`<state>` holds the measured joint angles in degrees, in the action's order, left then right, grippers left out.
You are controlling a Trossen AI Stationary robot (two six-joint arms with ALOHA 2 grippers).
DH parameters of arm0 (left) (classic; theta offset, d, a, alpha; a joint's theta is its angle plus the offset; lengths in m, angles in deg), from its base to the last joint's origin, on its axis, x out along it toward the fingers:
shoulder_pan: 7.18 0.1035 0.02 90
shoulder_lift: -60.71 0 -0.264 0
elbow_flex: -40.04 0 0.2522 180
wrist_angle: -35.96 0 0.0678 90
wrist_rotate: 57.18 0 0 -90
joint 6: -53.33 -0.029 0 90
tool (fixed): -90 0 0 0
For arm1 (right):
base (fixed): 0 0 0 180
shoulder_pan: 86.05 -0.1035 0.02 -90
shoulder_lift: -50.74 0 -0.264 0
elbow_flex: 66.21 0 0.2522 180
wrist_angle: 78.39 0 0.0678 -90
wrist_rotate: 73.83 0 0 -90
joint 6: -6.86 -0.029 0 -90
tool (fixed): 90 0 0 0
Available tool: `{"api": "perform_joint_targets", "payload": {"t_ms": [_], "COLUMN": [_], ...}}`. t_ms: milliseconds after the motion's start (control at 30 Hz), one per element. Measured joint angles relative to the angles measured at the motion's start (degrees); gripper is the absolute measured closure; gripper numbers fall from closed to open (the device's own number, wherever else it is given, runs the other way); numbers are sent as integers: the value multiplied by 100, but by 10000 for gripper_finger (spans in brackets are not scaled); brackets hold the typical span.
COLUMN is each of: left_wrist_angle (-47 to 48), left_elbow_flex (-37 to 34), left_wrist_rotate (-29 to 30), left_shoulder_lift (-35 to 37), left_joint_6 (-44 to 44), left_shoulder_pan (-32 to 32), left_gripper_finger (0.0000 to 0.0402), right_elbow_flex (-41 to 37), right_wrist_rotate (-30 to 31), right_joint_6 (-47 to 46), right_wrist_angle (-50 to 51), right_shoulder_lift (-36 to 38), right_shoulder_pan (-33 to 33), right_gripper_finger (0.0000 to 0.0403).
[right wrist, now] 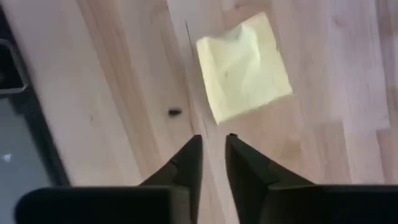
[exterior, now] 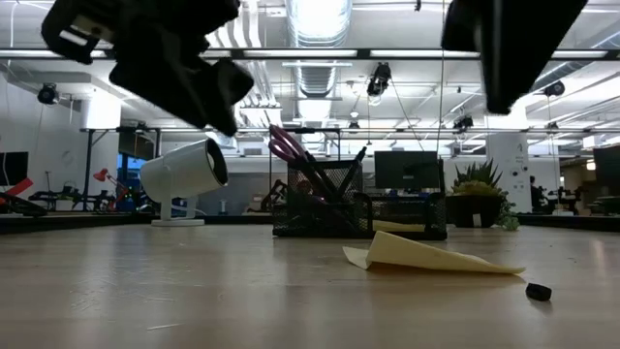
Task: Pick and place office supplies into organizer
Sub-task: Put the yellow sticky notes into the black desk organizer
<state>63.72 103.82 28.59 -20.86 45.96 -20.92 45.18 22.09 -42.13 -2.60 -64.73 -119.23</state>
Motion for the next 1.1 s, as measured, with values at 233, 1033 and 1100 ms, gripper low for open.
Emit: {"api": "perform_joint_targets", "payload": {"t_ms": [233,1033,1100], "left_wrist_angle": [2,2,0], "left_elbow_flex": [-273,-1030,-1030], "left_wrist_rotate": [-7,-7,-7], "left_shoulder_lift": [57,84,84], "left_joint_6": [109,558,557], "left_shoulder_pan": [-4,-15,-15], "left_gripper_finger": [249,249,249], "right_elbow_flex": [346,276,188], "right_wrist_rotate": [351,922,924], "right_joint_6": [416,886,888], "right_wrist_angle": [-623,-962,-1136], "right_shoulder_lift": [-642,-1325,-1325], "right_shoulder_pan": [6,103,124], "right_gripper_finger": [276,257,262]}}
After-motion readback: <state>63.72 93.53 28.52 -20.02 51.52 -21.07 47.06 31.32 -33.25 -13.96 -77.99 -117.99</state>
